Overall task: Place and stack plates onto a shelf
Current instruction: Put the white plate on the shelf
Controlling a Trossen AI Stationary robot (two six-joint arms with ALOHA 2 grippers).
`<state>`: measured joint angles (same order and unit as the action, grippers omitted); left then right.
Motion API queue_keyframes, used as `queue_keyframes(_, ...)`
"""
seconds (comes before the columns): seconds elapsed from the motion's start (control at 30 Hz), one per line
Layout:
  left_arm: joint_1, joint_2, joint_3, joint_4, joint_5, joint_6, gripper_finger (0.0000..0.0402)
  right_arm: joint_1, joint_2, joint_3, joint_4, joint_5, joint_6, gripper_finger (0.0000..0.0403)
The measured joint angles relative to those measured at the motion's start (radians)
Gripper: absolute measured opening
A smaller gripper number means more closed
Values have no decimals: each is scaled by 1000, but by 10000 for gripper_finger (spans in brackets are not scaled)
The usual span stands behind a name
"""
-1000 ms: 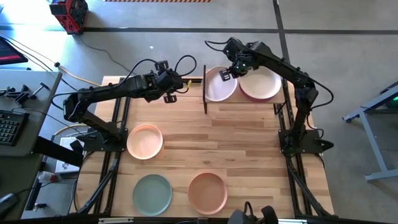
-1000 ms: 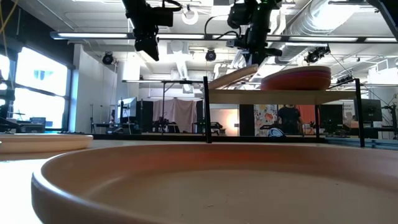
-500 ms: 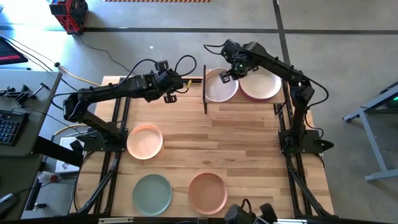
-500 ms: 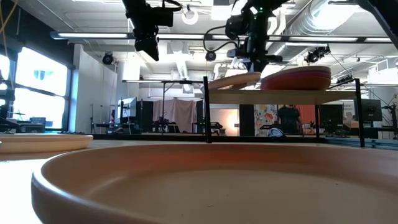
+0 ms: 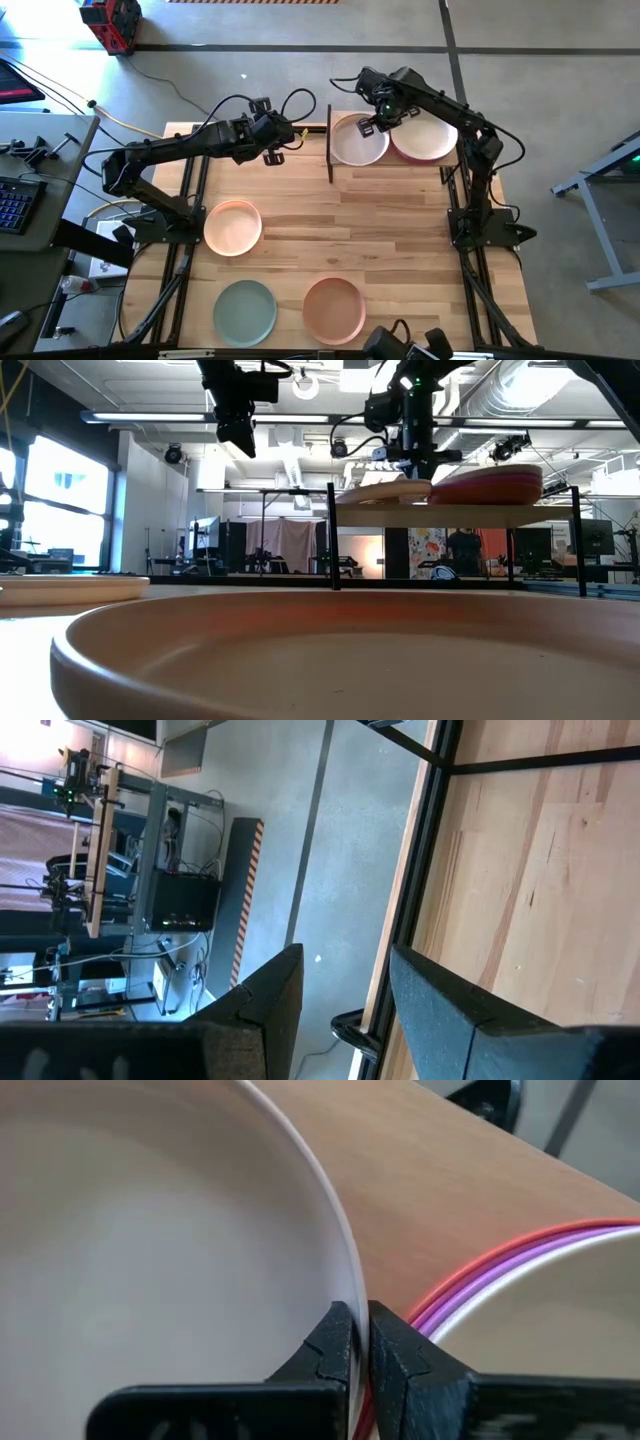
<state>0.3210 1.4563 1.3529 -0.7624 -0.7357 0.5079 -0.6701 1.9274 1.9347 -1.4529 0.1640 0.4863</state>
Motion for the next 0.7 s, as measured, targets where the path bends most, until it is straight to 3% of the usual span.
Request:
queue_keyframes(0.3, 0, 0, 0, 0, 0, 0, 142, -5, -3, 0, -3, 37, 6, 0)
queue_keyframes(0.7, 0, 0, 0, 0, 1, 0, 142, -2, -3, 0, 56, -4, -16, 0)
